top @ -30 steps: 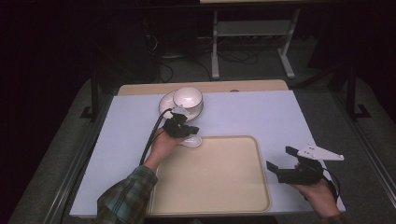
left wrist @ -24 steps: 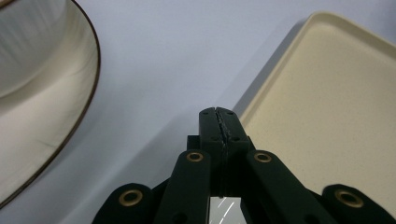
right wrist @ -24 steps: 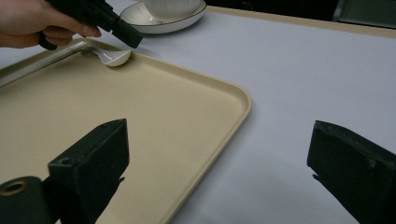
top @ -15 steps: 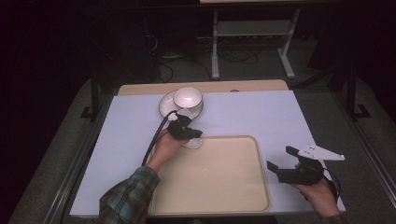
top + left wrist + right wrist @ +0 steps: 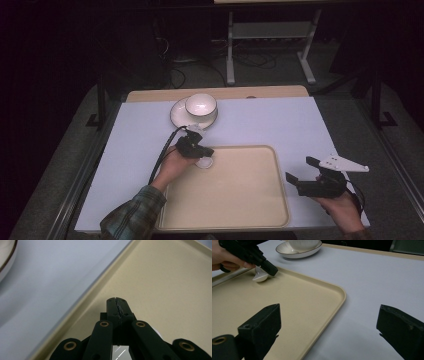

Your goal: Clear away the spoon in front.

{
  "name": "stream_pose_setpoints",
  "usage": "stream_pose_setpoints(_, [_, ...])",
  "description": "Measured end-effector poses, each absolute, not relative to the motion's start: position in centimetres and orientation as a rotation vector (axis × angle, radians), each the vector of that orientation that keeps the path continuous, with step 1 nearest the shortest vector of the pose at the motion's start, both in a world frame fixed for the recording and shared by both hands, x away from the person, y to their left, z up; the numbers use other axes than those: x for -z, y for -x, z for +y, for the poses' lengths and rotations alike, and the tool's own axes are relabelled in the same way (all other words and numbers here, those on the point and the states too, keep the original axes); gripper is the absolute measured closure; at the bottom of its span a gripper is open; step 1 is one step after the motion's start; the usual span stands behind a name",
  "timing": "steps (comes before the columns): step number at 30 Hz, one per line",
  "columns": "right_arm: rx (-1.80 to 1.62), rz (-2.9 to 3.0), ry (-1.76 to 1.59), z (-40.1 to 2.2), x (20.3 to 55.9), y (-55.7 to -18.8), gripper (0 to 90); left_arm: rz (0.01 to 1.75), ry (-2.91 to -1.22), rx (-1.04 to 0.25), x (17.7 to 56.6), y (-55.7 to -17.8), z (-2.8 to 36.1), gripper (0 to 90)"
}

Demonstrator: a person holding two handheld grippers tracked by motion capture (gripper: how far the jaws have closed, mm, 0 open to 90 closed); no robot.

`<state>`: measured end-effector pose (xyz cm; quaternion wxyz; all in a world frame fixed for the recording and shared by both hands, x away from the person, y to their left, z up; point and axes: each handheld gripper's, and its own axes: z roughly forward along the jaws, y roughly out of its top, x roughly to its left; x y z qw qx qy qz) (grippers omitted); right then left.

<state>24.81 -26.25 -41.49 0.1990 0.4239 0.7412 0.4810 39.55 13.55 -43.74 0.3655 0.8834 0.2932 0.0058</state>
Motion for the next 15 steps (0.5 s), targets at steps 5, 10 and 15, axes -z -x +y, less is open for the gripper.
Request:
stream_pose_setpoints(5, [-1.347,2.071,-1.186,-26.3,41.5,-24.8,4.9,0.749,-2.296,-0.012,43.8,-38.5,14.2,89.7])
stream_pose_setpoints(10, [-1.346,2.071,-1.186,-26.3,41.5,-24.8,4.9,0.755,-2.319,-0.011,44.0,-37.7,15.3,89.7])
stream_pose_setpoints(15, [-1.345,2.071,-1.187,-26.2,41.5,-24.8,4.9,0.769,-2.318,-0.009,43.9,-37.0,16.5,89.8])
